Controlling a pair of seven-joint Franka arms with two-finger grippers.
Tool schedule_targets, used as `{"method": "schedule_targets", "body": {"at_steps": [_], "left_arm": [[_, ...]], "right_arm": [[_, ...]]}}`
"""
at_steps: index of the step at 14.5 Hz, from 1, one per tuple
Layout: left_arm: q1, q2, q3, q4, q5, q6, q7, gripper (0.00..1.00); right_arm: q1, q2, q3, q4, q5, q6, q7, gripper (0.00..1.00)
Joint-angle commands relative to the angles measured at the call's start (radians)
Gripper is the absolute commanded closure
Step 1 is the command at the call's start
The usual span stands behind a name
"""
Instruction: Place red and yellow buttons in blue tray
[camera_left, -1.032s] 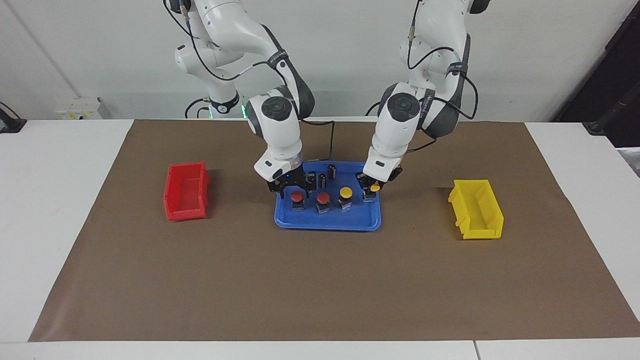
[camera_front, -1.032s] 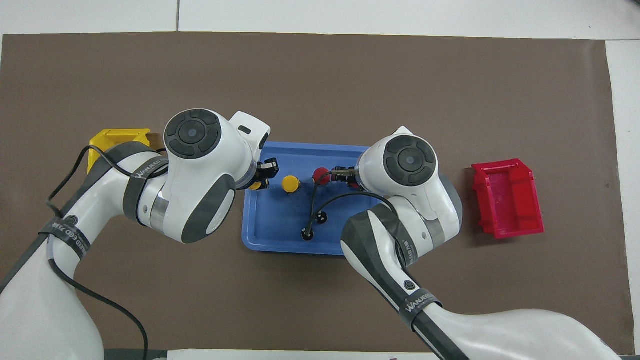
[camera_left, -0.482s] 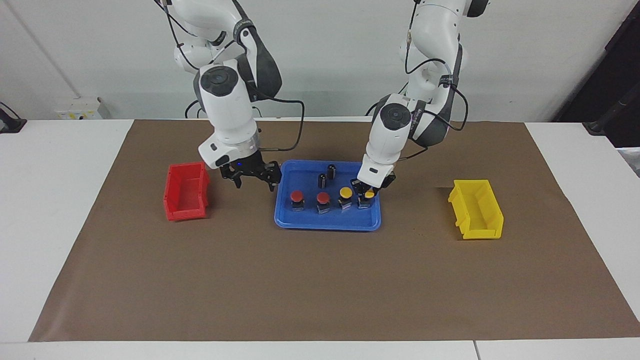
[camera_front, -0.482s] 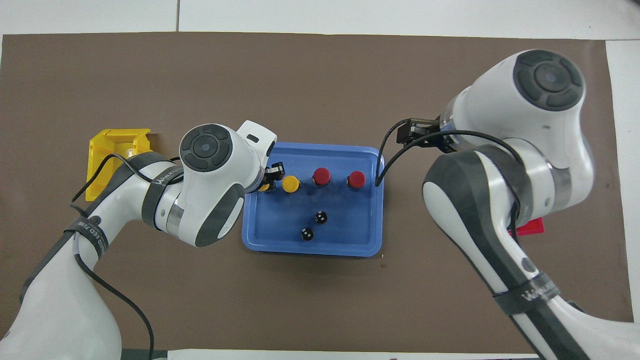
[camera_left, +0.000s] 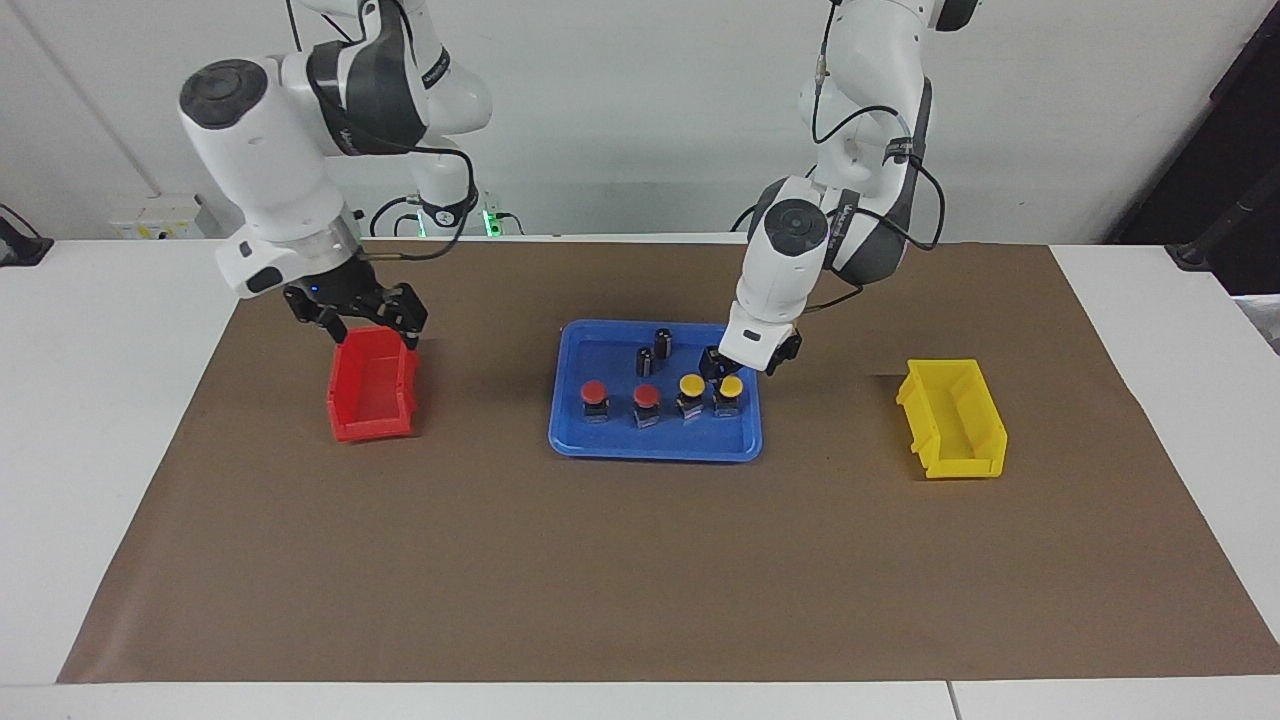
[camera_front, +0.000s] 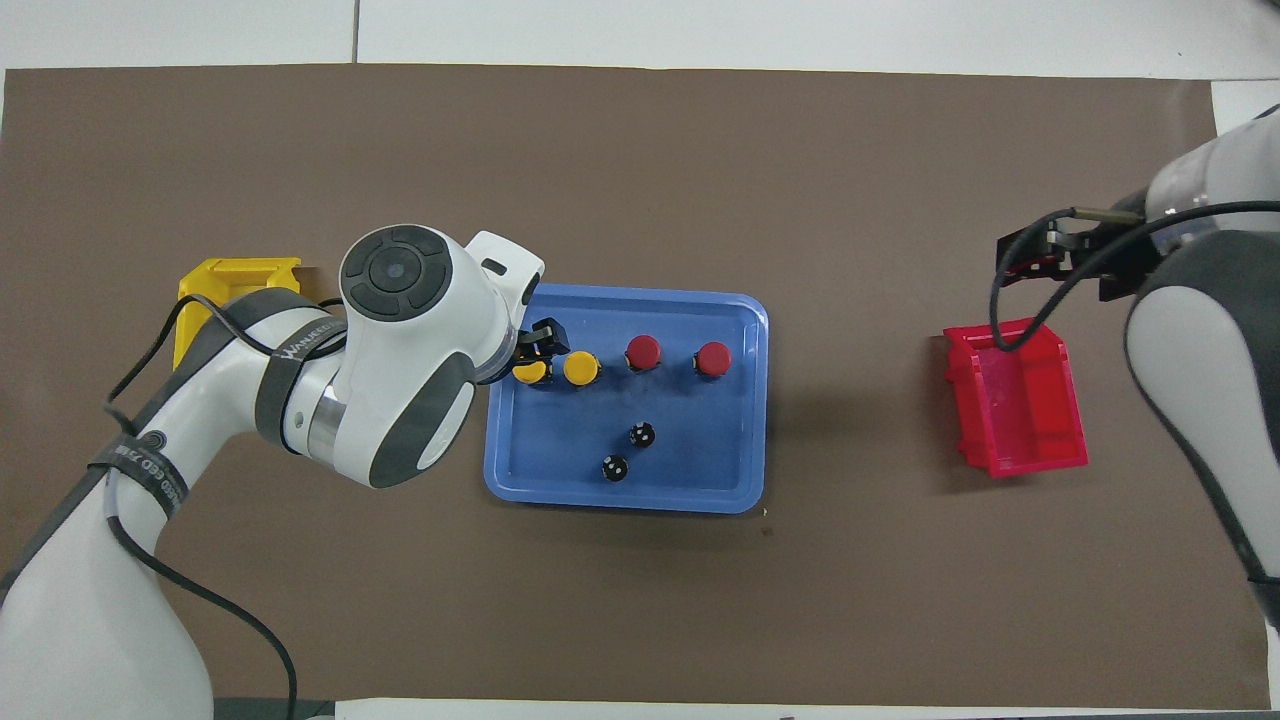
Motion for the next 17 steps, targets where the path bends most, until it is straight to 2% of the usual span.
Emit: {"method": "schedule_targets", "body": {"at_steps": [1, 4, 5, 7, 10, 13, 17], "left_arm": [[0.032, -0.069, 0.008, 0.03, -0.015, -0.152, 0.116, 0.0], [0.104, -0.08, 0.02, 0.148, -0.014, -0.373, 0.276, 0.0], [0.147, -0.109, 0.02, 0.168, -0.014, -0.422, 0.345, 0.0], [0.242, -0.163, 0.02, 0.173, -0.014, -0.435, 0.46, 0.0], [0.374, -0.177, 0.02, 0.224, 0.009, -0.485, 0.652, 0.0], [0.449, -0.189, 0.022, 0.239, 0.057, -0.49, 0.704, 0.0], [0.506, -0.185, 0.02, 0.317, 0.075, -0.565, 0.822, 0.0]], "right_arm": [[-0.093, -0.017, 0.013, 0.019, -0.001, -0.069, -0.107, 0.0], [-0.177, -0.049, 0.022, 0.034, -0.001, -0.135, -0.2, 0.0], [-0.174, -0.061, 0.019, 0.037, -0.001, -0.159, -0.2, 0.0], [-0.173, -0.057, 0.022, 0.063, -0.028, -0.218, -0.201, 0.0], [-0.171, -0.031, 0.018, 0.12, -0.072, -0.224, -0.221, 0.0], [-0.171, -0.032, 0.024, 0.122, -0.069, -0.233, -0.215, 0.0], [-0.171, -0.032, 0.028, 0.126, -0.065, -0.253, -0.214, 0.0]]}}
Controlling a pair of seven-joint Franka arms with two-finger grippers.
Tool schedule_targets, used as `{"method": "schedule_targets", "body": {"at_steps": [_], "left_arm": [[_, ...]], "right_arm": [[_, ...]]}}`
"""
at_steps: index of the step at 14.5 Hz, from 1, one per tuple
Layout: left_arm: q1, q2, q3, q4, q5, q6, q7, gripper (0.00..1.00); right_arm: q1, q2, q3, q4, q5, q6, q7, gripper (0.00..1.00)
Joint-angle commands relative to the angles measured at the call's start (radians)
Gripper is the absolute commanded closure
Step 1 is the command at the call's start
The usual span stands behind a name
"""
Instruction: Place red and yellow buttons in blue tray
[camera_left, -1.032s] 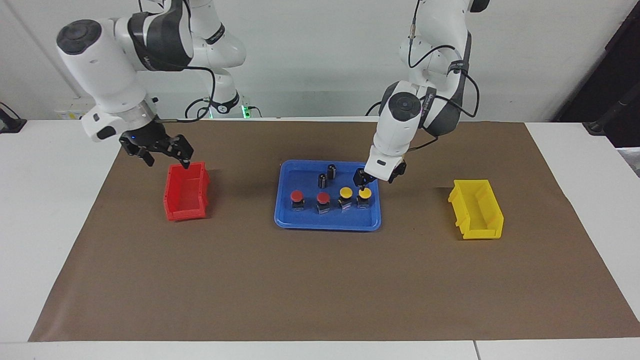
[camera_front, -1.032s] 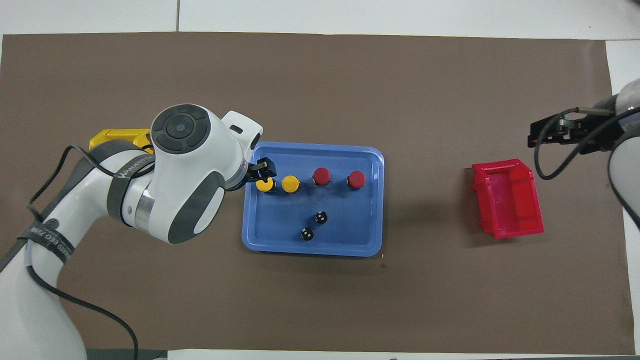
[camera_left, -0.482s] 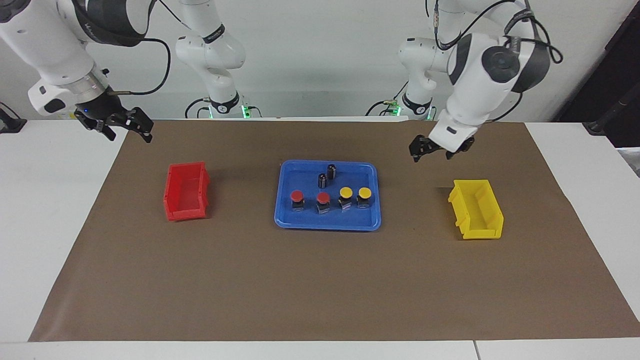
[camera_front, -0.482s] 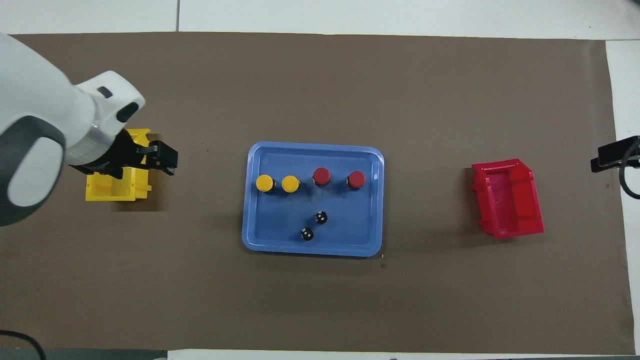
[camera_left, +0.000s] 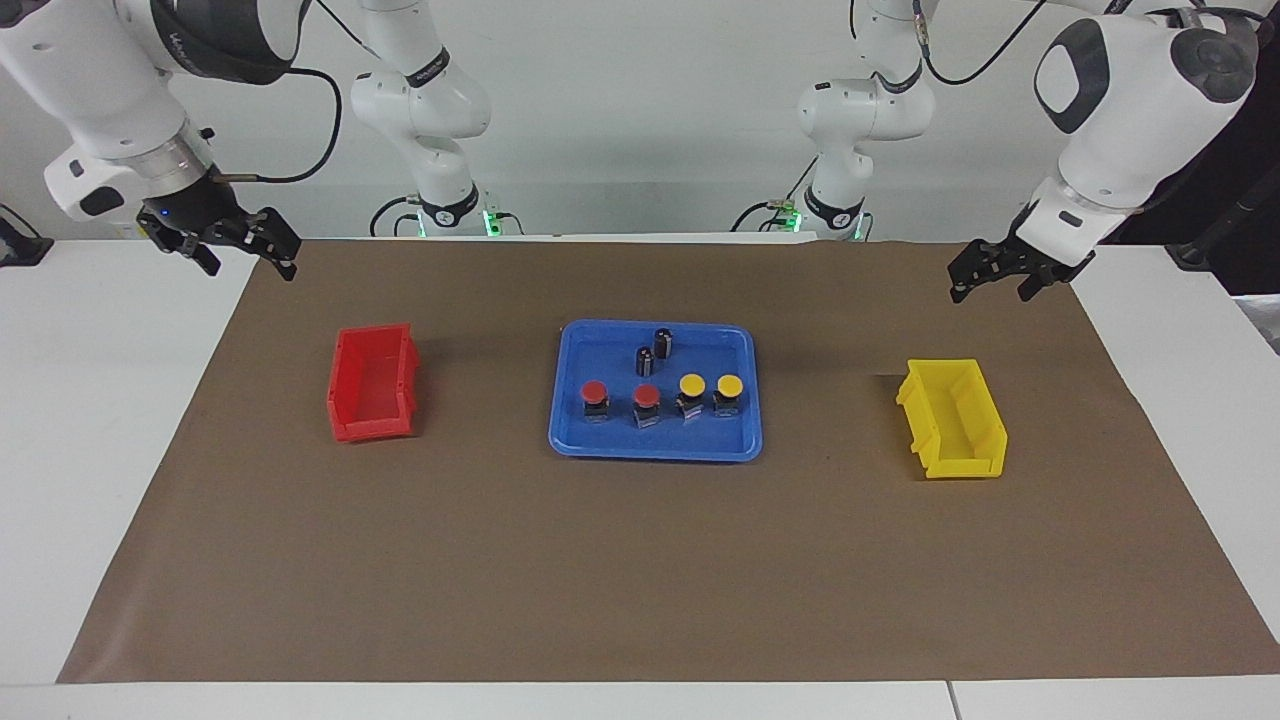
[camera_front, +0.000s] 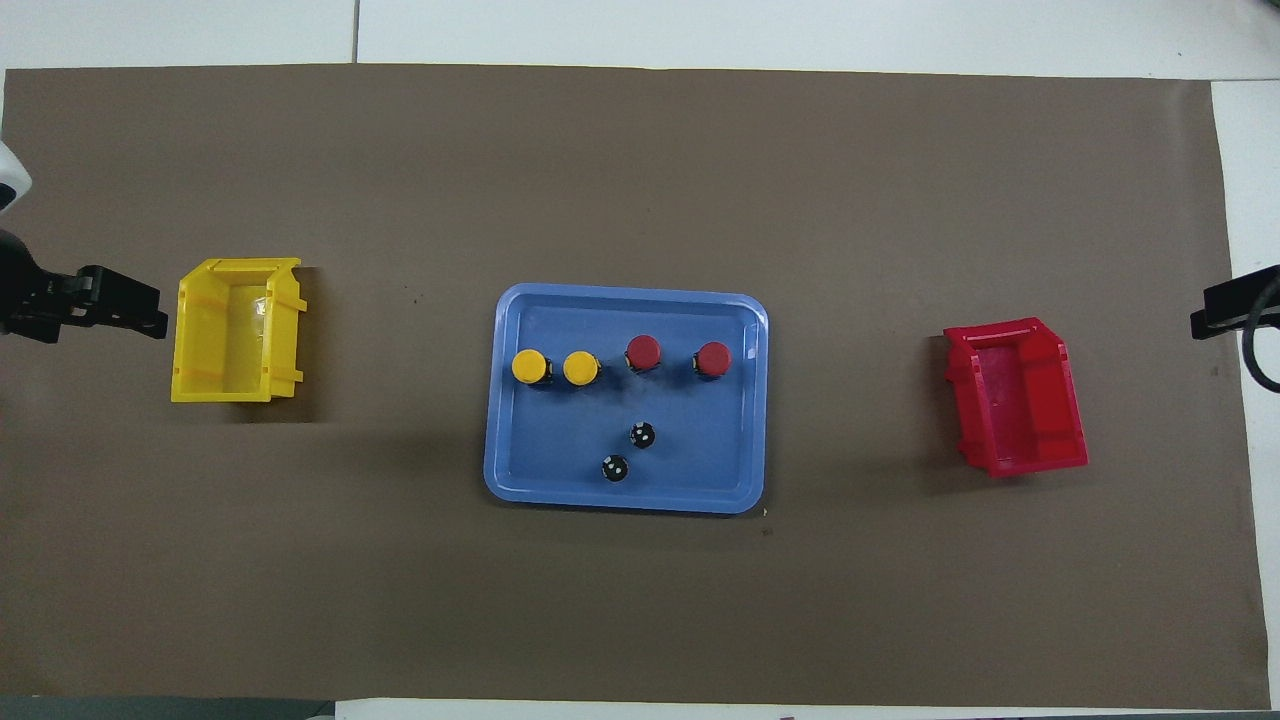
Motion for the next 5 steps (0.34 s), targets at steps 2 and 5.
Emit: {"method": "schedule_targets", "body": {"at_steps": [2, 5], "left_arm": [[0.029, 0.007, -0.013, 0.049, 0.032, -0.046, 0.085, 0.0], [0.034, 0.004, -0.013, 0.043, 0.032, -0.041, 0.085, 0.0]], "right_arm": [[-0.009, 0.008, 0.008, 0.031, -0.007, -0.032, -0.026, 0.0], [-0.009, 0.006, 0.005, 0.031, -0.008, -0.024, -0.028, 0.0]]}}
